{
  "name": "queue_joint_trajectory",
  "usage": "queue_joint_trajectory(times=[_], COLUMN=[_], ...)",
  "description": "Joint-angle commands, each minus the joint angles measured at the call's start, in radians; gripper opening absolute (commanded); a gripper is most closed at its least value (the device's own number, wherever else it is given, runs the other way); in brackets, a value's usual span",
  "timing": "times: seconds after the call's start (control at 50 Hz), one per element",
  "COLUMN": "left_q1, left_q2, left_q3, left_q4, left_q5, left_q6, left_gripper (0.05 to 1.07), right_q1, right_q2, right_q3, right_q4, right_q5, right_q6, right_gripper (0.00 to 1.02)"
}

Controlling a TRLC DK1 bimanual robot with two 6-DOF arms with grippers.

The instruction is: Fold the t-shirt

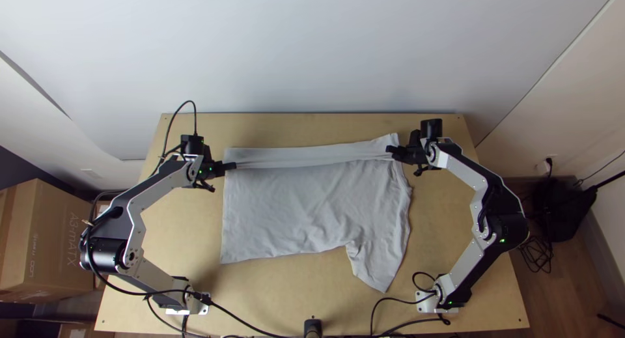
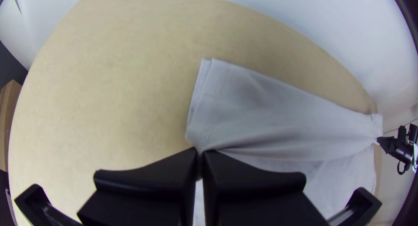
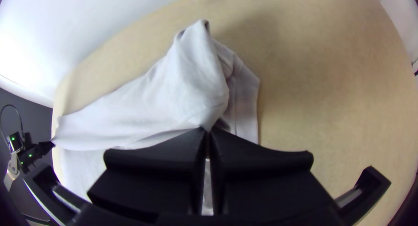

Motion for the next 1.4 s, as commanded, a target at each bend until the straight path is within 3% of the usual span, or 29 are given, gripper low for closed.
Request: queue_joint_trajectory(times=[0.0,0.06,0.1,0.16,0.22,0.24,0.3,0.36,0.48,0.56,0.62,0.7,0.76,1.12,1.34,1.38], left_q1=[-0.004,-0.007,-0.013,-0.025,-0.034,-0.034,-0.027,-0.014,0.013,0.027,0.033,0.036,0.036,0.038,0.038,0.038], left_q2=[-0.029,-0.030,-0.034,-0.043,-0.057,-0.063,-0.093,-0.124,-0.182,-0.228,-0.268,-0.330,-0.374,-0.573,-0.629,-0.633], left_q3=[-0.047,-0.062,-0.071,-0.079,-0.088,-0.087,-0.093,-0.094,-0.097,-0.097,-0.096,-0.096,-0.094,-0.053,-0.047,-0.042], left_q4=[0.012,0.011,0.012,0.003,-0.002,-0.008,-0.009,-0.005,-0.019,-0.045,-0.074,-0.114,-0.141,-0.295,-0.324,-0.332], left_q5=[-0.017,-0.017,-0.025,-0.025,-0.033,-0.033,-0.033,-0.031,-0.031,-0.031,-0.030,-0.023,-0.023,-0.020,-0.020,-0.019], left_q6=[-0.028,-0.021,-0.021,-0.006,0.005,0.005,0.002,0.000,0.002,0.005,0.009,0.014,0.017,0.023,0.018,0.015], left_gripper=[0.08,0.09,0.20,0.55,0.95,1.02,1.03,1.03,1.03,1.03,1.03,1.03,1.02,1.02,1.02,1.02], right_q1=[-0.028,-0.031,-0.034,-0.040,-0.045,-0.046,-0.057,-0.069,-0.097,-0.128,-0.138,-0.149,-0.151,-0.092,0.001,0.010], right_q2=[-0.020,-0.020,-0.020,-0.023,-0.037,-0.045,-0.080,-0.120,-0.232,-0.312,-0.388,-0.480,-0.525,-0.727,-0.738,-0.738], right_q3=[-0.033,-0.045,-0.053,-0.066,-0.071,-0.073,-0.080,-0.089,-0.122,-0.148,-0.162,-0.165,-0.131,-0.303,-0.533,-0.563], right_q4=[0.013,0.013,0.013,0.012,-0.002,-0.007,-0.022,-0.039,-0.060,-0.088,-0.123,-0.198,-0.359,-0.867,-0.921,-0.921], right_q5=[0.012,0.012,0.012,0.011,0.011,0.011,0.012,0.011,0.002,-0.061,-0.066,-0.066,-0.066,-0.104,-0.107,-0.114], right_q6=[0.007,0.010,0.022,0.025,0.033,0.033,0.033,0.032,0.029,0.032,0.030,0.032,0.029,-0.004,-0.042,-0.044], right_gripper=[0.02,0.02,0.02,0.05,0.23,0.30,0.51,0.64,0.70,0.70,0.71,0.83,0.99,0.99,0.98,0.94])
